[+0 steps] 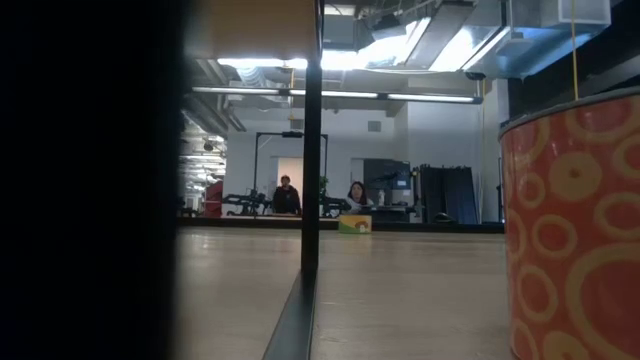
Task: Pick and place cans onto a shelf
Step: Put the yellow can on the shelf
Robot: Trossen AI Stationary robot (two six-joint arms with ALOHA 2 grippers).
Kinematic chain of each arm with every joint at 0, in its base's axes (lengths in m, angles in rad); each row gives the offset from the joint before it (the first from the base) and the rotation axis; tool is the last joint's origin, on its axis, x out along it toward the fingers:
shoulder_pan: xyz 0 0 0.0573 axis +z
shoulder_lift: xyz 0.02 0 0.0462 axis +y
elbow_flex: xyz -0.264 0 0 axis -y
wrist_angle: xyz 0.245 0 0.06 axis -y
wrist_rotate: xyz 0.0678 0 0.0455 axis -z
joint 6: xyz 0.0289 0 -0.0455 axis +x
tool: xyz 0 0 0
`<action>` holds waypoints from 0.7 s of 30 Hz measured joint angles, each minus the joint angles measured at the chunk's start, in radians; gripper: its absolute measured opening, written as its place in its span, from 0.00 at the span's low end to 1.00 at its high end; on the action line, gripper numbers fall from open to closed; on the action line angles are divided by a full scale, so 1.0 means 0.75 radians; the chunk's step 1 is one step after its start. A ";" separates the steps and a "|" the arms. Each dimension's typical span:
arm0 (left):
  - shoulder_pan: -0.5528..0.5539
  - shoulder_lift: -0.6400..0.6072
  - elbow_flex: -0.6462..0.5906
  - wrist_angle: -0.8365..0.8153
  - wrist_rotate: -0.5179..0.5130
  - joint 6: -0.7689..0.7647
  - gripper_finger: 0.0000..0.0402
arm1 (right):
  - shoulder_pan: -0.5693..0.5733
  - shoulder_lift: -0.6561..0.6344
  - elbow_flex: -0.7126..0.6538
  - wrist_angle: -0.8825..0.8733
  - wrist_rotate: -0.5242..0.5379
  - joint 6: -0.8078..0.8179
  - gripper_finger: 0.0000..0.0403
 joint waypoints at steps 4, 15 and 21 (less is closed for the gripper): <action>-0.005 -0.174 -0.248 0.162 -0.012 -0.011 0.00 | 0.000 0.000 0.000 -0.012 0.000 0.080 0.14; -0.085 -0.678 -0.963 0.683 -0.011 -0.129 0.00 | 0.147 0.002 -0.186 -0.158 -0.057 0.464 0.05; -0.084 -0.779 -1.074 0.811 -0.011 -0.131 0.00 | 0.281 0.004 -0.309 -0.160 -0.092 0.637 0.02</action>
